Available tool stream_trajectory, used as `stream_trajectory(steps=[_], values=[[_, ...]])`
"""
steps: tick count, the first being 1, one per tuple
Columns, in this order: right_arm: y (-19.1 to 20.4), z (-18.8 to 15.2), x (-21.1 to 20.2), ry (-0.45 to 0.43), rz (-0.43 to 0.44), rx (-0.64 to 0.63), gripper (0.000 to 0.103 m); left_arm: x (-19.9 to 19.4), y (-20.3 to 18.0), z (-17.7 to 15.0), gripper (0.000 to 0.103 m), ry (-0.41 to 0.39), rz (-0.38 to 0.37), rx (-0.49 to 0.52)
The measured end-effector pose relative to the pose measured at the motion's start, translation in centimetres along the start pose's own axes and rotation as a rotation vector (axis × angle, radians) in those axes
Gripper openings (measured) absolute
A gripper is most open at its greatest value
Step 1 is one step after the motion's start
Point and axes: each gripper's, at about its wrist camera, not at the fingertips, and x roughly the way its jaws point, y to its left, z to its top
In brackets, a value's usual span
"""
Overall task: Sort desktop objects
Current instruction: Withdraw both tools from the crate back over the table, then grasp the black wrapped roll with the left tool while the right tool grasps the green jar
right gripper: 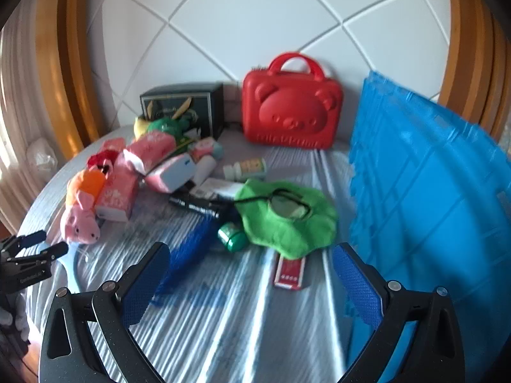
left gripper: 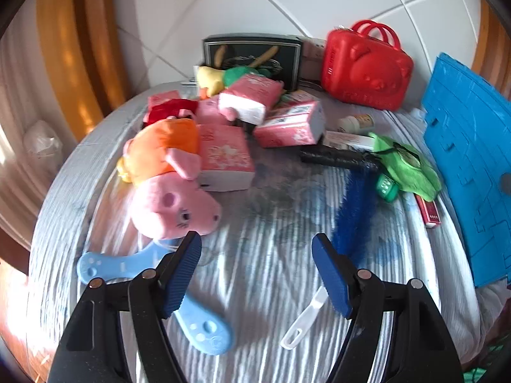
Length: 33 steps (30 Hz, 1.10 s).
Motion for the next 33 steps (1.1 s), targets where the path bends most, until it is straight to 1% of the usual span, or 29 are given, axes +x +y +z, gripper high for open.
stream_trajectory(steps=[3,5,7,9,12,14,16,17,18,20,21,23,24,25,26,27,29,30,32,33], values=[[-0.2,-0.7,2.8,0.060,0.015,0.018,0.103,1.6,-1.4,0.7,0.071,0.017,-0.038,0.032],[-0.5,-0.9,4.4,0.093,0.018,0.036,0.103,2.5,-2.1,1.6,0.071,0.024,-0.049,0.052],[-0.9,-1.0,5.8,0.123,0.013,0.057,0.103,3.3,-3.0,3.3,0.071,0.019,-0.054,0.081],[-1.4,-0.8,6.9,0.140,0.004,0.075,0.103,4.2,-3.9,5.6,0.071,-0.004,-0.058,0.113],[-2.1,-0.4,8.3,0.153,-0.012,0.098,0.103,6.8,-5.7,8.4,0.071,-0.014,-0.088,0.144],[-2.7,-0.2,9.4,0.163,-0.023,0.111,0.103,9.4,-6.9,9.4,0.071,0.020,-0.124,0.159],[-3.1,0.0,10.5,0.177,-0.028,0.115,0.103,12.8,-7.6,10.0,0.071,0.102,-0.160,0.122],[-3.2,0.0,11.0,0.182,-0.033,0.114,0.103,14.2,-7.7,10.2,0.071,0.140,-0.188,0.079],[-3.4,-0.1,11.5,0.189,-0.036,0.114,0.103,15.7,-7.5,10.1,0.071,0.169,-0.220,0.016],[-3.8,-0.3,12.7,0.205,-0.040,0.129,0.103,17.6,-7.5,10.3,0.071,0.193,-0.237,-0.072],[-4.2,-0.4,13.4,0.219,-0.034,0.142,0.103,18.4,-7.7,10.5,0.071,0.193,-0.243,-0.104],[-4.8,-0.6,14.8,0.242,-0.033,0.169,0.103,20.0,-8.4,11.2,0.071,0.202,-0.257,-0.149],[-5.0,-0.6,15.2,0.250,-0.034,0.175,0.103,21.3,-9.0,11.7,0.071,0.230,-0.266,-0.165],[-5.2,-0.7,15.7,0.259,-0.035,0.182,0.103,22.3,-9.5,11.9,0.071,0.253,-0.269,-0.179],[-5.5,-0.9,16.2,0.269,-0.035,0.189,0.103,23.3,-10.1,12.2,0.074,0.269,-0.257,-0.188],[-5.5,-0.9,16.5,0.275,-0.033,0.190,0.103,23.6,-10.8,12.5,0.074,0.252,-0.216,-0.172],[-5.6,-1.1,17.0,0.289,-0.035,0.195,0.103,24.2,-12.3,12.8,0.075,0.250,-0.143,-0.083],[-5.6,-1.2,17.3,0.295,-0.026,0.192,0.103,24.4,-12.7,12.6,0.076,0.261,-0.127,-0.042],[-5.2,-1.3,17.8,0.305,0.001,0.183,0.103,24.8,-12.0,11.6,0.071,0.314,-0.153,-0.035],[-4.8,-1.3,18.0,0.304,0.014,0.174,0.103,24.5,-11.2,10.9,0.070,0.328,-0.165,-0.032]])
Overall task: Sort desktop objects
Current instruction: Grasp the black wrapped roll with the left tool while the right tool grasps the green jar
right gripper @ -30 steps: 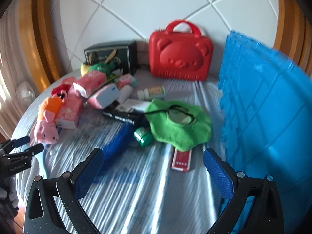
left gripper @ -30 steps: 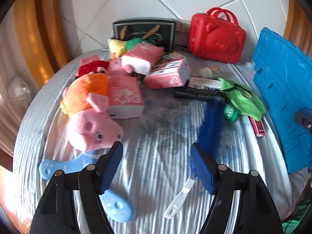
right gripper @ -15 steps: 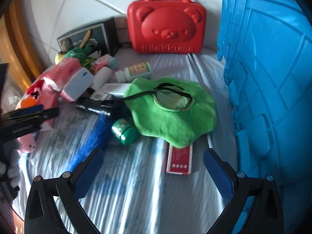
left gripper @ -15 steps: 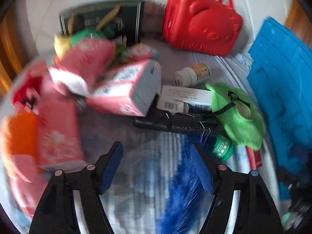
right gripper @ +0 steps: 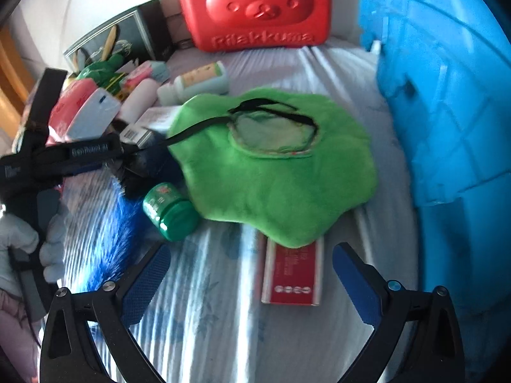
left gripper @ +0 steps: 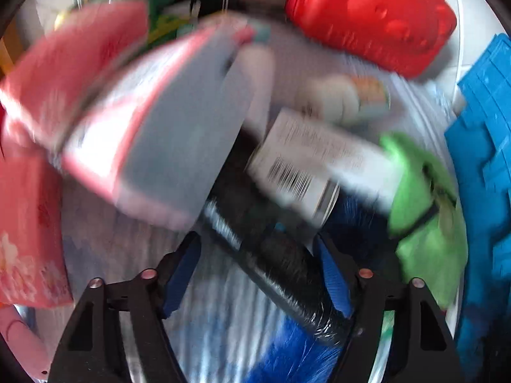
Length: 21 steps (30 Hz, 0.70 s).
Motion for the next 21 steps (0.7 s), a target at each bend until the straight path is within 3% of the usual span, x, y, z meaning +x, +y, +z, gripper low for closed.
stream_trajectory(steps=[1,3,6,7,11,16,21], values=[[0.4,0.0,0.1,-0.002,0.011,-0.011,0.102,-0.3,0.8,-1.0,0.057,0.017,0.043,0.022],[1.5,0.1,0.3,-0.008,0.034,-0.040,0.096,-1.2,1.8,-2.9,0.052,-0.005,0.151,0.104],[3.0,0.4,1.1,-0.004,0.073,-0.074,0.079,-2.8,4.1,-5.0,0.051,0.008,0.164,0.128],[3.5,0.5,1.6,0.002,0.081,-0.081,0.077,-3.1,4.6,-5.4,0.051,0.009,0.169,0.135],[5.0,1.2,2.9,0.017,0.118,-0.093,0.077,-4.5,5.5,-6.5,0.051,0.005,0.111,0.136],[5.3,1.6,3.9,0.044,0.110,-0.080,0.077,-7.0,3.6,-5.1,0.051,-0.097,0.091,0.174],[4.7,1.7,5.1,0.080,0.111,-0.044,0.077,-3.6,3.5,-2.1,0.051,-0.084,0.104,0.160]])
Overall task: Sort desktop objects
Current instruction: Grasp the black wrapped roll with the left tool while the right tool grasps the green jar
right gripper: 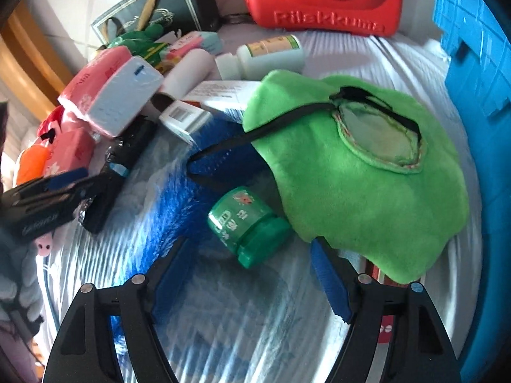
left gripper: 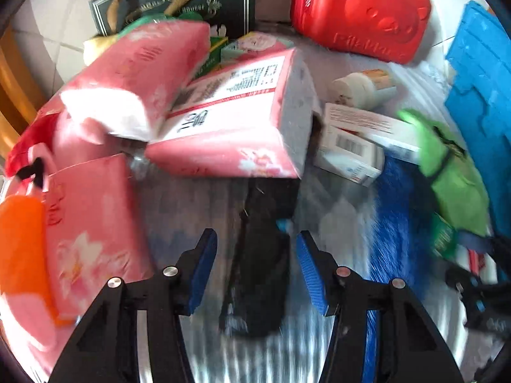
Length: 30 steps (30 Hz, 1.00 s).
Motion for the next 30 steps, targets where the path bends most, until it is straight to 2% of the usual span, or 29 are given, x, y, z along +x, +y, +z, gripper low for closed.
stream_trajectory(steps=[3,4,5,6,8,13,20,25,30], values=[[-0.3,0.2,0.3,0.000,-0.002,0.011,0.077,1.9,0.1,0.0,0.051,0.021,-0.011,-0.006],[-0.4,0.4,0.5,0.001,-0.002,0.008,0.076,1.8,0.0,0.0,0.040,-0.004,0.000,0.003],[-0.4,0.5,0.6,-0.001,0.000,0.003,0.071,1.6,-0.3,-0.3,0.036,-0.020,0.004,0.021],[-0.3,0.6,0.8,-0.003,0.006,-0.004,0.065,1.5,-0.6,-0.7,0.035,-0.026,0.008,0.037],[-0.2,0.8,1.5,0.001,0.024,-0.008,0.059,1.4,-0.8,-1.1,0.035,-0.030,0.006,0.043],[0.2,0.6,1.3,-0.011,0.034,-0.020,0.056,-0.8,-0.2,-4.0,0.035,-0.007,-0.021,-0.012],[1.3,-0.8,-4.2,-0.096,0.033,-0.058,0.056,-6.8,0.6,-8.0,0.035,-0.066,-0.038,-0.041],[3.1,-1.9,-9.4,-0.189,0.031,-0.092,0.056,-12.4,-0.7,-8.5,0.035,-0.179,-0.053,-0.020],[4.5,-3.5,-16.0,-0.321,0.008,-0.132,0.056,-17.8,-3.4,-8.3,0.035,-0.313,-0.072,0.024]])
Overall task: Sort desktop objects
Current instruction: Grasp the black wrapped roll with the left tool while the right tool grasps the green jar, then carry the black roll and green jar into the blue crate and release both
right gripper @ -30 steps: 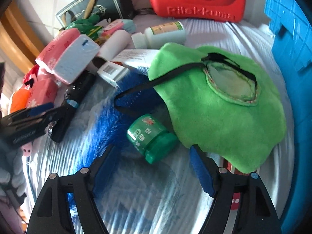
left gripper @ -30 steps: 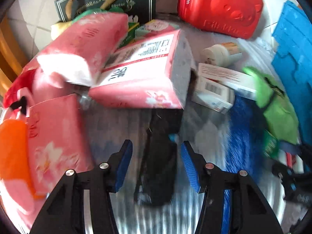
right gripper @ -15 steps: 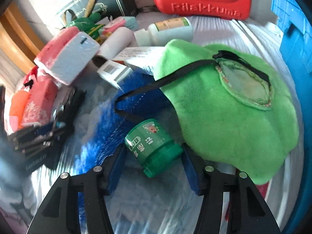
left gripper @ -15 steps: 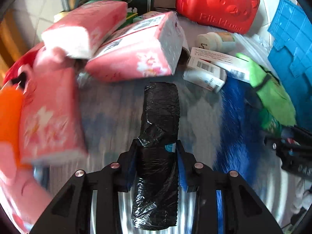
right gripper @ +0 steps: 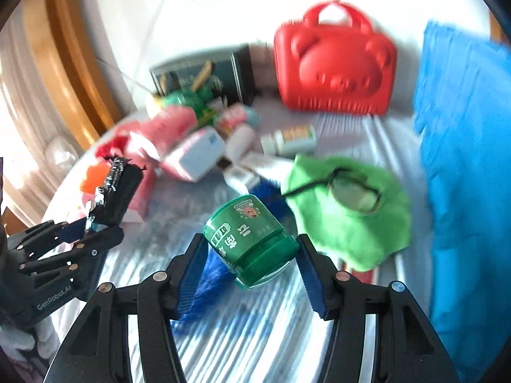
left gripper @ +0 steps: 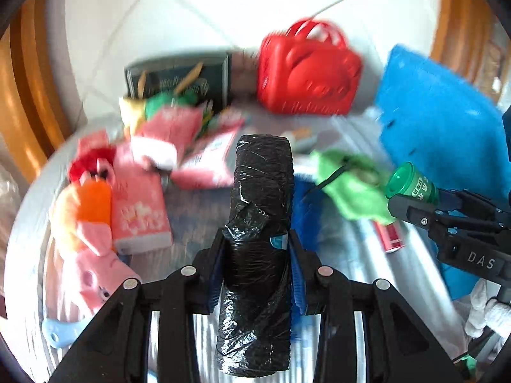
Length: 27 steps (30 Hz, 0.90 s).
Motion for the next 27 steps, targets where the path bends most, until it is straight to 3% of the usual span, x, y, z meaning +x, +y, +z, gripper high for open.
stream_trajectory(steps=[13,21,27], values=[[-2.2,0.7,-16.3,-0.313,-0.119,-0.068,0.056,-12.4,-10.2,4.2,0.035,-0.302,-0.092,0.102],[-10.6,-0.8,-25.0,-0.426,-0.260,0.001,0.056,-16.3,-21.2,6.7,0.035,-0.395,-0.181,0.203],[-20.2,-3.0,-29.2,-0.398,-0.417,0.071,0.056,-16.4,-30.9,7.5,0.035,-0.370,-0.281,0.263]])
